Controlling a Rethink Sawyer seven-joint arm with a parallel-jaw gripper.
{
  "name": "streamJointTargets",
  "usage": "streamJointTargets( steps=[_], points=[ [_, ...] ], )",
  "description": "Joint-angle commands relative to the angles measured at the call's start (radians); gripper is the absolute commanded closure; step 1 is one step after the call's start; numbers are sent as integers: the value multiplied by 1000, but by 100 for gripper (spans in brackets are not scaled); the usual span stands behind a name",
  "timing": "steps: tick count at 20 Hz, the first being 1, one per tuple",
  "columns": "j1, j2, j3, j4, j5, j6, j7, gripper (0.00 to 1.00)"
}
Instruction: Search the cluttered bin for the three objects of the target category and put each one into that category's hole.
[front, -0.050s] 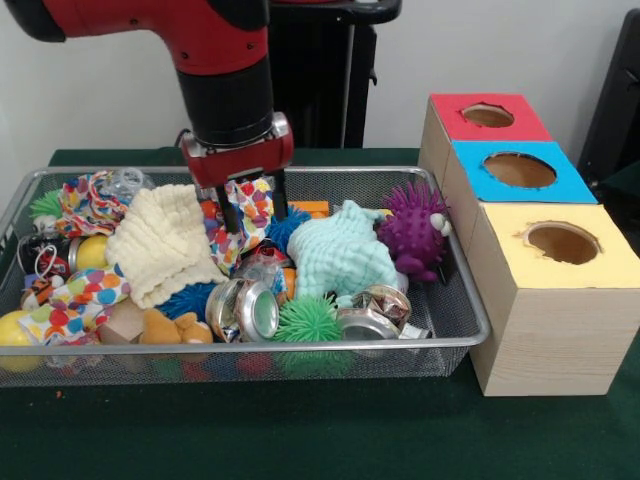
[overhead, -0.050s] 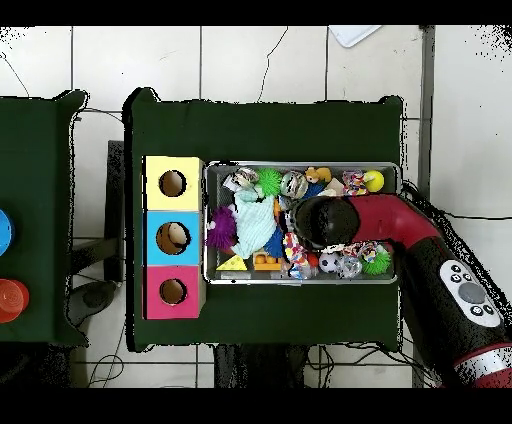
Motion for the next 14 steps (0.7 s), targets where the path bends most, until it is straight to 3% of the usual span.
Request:
streamJointTargets(
  steps=[1,7,14],
  points=[
    [-41,21,73,-86,-66,101,-370,0],
    [-48,58,119,-127,-66,34,-387,0],
    [-27,114,120,-222,-92,65,-437,0]
  ],
)
